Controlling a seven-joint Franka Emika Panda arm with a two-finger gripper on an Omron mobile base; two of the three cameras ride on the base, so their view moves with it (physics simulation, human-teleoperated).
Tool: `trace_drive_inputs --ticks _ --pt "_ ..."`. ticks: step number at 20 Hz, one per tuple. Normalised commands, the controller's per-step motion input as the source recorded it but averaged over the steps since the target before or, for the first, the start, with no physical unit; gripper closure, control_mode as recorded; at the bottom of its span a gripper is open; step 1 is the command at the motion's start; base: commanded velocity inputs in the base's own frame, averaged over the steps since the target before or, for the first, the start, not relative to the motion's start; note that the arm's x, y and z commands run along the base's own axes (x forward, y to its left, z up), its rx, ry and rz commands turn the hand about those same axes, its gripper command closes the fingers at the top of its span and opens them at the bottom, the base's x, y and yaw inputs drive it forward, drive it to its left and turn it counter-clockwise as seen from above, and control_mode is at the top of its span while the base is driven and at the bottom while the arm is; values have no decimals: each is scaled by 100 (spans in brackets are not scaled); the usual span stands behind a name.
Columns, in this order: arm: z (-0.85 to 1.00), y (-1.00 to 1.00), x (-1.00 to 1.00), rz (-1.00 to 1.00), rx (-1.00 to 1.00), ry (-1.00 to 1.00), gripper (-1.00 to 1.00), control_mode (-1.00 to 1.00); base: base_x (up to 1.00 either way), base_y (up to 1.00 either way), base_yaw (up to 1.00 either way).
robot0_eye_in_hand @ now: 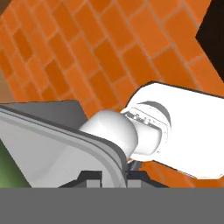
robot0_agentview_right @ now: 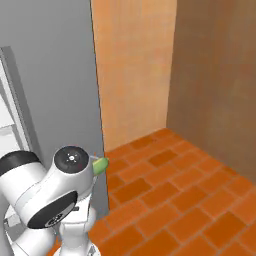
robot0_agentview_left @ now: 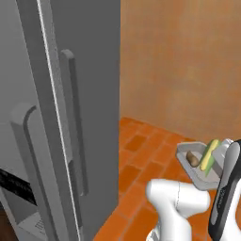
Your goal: Take the meat container that has the steak and place it on the second highest rack of the freezer. Then take the vegetable container that has the corn and sweet potato and place it on the highest rack of the freezer.
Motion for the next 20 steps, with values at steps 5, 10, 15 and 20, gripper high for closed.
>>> trace_drive_inputs --ticks 5,10,15,20 --pt "0 0 0 0 0 0 100 100 0 0 100" --pt "0 0 0 0 0 0 100 100 29 -32 85" --pt "0 0 0 0 0 0 100 100 53 -44 59" --pt "0 0 0 0 0 0 100 100 24 -19 61"
